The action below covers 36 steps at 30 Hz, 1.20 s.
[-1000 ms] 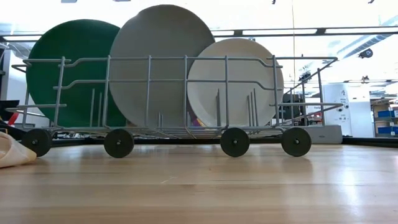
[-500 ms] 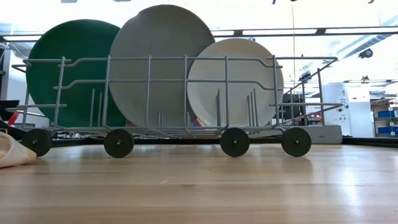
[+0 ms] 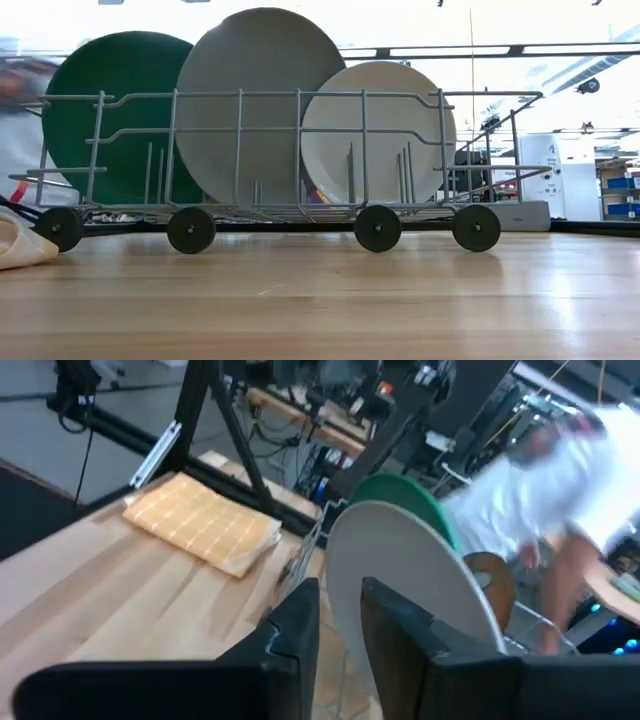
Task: Sort dishes
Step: Return to Home Position
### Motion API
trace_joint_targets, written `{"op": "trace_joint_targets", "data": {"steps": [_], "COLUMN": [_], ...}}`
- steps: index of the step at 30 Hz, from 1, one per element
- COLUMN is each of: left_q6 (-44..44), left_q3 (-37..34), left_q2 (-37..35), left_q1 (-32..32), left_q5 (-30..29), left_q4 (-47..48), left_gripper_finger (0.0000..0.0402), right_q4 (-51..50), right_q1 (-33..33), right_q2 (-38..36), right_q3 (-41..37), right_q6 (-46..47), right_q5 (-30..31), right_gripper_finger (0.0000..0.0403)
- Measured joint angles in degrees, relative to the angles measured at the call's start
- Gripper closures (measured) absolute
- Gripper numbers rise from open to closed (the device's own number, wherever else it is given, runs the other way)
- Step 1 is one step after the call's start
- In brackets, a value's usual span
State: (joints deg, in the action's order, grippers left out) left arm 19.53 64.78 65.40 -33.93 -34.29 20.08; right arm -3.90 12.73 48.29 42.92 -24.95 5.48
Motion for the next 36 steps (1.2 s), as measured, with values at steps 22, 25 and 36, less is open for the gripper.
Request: {"op": "trace_joint_targets", "data": {"steps": [22,25,36], "left_q6": [12.3,13.0,11.9], "left_q3": [-26.1,-27.6,-31.4], "left_q2": [-26.2,-28.0,-36.8], "left_q1": [-0.4,-0.5,0.5], "left_q5": [-43.1,-45.0,-55.9], "left_q4": [-20.8,-22.1,-20.1], "left_gripper_finger": [0.0398,0.0400,0.0401], "right_q4": [4.7,6.1,6.4], "right_q1": [0.0,0.0,0.0], "right_q2": [-13.7,-13.7,-13.7], "right_q3": [-20.1,-20.8,-22.0], "right_q6": [11.1,11.0,12.3], "right_q5": [5.2,5.2,5.2], "right_gripper_finger": [0.0397,0.0397,0.0397]}}
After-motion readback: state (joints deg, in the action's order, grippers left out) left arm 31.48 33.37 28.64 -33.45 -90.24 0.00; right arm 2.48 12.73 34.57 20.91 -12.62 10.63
